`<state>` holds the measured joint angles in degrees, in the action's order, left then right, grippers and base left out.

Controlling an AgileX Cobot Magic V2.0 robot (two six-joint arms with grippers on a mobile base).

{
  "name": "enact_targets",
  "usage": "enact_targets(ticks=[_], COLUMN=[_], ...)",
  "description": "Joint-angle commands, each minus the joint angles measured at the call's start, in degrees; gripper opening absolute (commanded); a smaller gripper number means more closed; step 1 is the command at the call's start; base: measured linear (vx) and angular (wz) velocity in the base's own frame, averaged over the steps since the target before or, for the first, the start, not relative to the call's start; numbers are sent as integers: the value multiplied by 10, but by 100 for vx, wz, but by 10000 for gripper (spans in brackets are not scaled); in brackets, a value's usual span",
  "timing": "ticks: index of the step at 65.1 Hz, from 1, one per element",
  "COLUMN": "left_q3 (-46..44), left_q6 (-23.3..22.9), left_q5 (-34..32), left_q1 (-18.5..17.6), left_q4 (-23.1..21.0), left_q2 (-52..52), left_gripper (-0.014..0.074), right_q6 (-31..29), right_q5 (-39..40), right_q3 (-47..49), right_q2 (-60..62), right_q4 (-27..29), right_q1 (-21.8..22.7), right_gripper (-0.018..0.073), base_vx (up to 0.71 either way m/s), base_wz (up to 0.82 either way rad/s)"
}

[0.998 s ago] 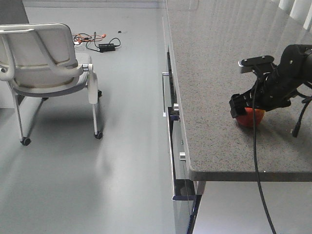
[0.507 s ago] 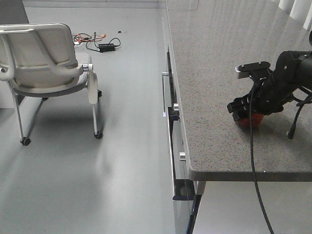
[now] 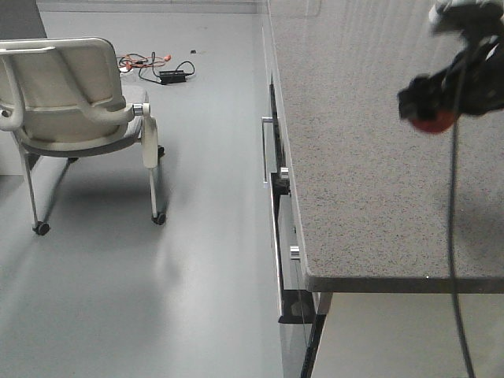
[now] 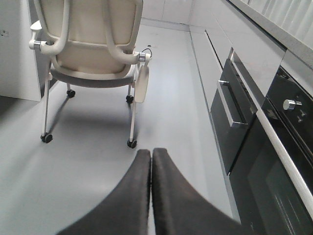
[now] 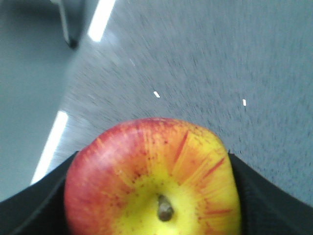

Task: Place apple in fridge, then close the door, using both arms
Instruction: 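Close the right gripper on the apple and lift it off the counter, then drive away from the counter past the desk holding the apple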

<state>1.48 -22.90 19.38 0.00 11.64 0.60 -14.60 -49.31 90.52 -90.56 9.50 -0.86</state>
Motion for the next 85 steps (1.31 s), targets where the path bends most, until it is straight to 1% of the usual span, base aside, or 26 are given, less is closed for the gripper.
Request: enact_targets(ticks=[1, 7, 14, 20, 39, 85], left_q3=[16, 16, 16, 16, 16, 16], left_q6=[-4, -4, -4, -4, -4, -5], left_q5=[-40, -40, -40, -40, -40, -40], left_q1=[0, 0, 0, 0, 0, 0], left_q4=[2, 2, 2, 2, 2, 2], left_q2=[9, 9, 9, 9, 9, 9], left_gripper=[-8, -8, -8, -8, -8, -8], right_q6=[-33, -52, -63, -63, -63, -63], right_q5=[5, -28, -70, -94, -104, -104], right_q3=[18, 18, 18, 18, 18, 18], right_q2=[88, 150, 207, 246, 308, 306], right_q4=[54, 96, 132, 144, 149, 152], right_q1=[2, 2, 2, 2, 2, 2], right_gripper=[-11, -11, -11, -11, -11, -11], base_vx=[0, 0, 0, 0, 0, 0], base_wz=[0, 0, 0, 0, 0, 0])
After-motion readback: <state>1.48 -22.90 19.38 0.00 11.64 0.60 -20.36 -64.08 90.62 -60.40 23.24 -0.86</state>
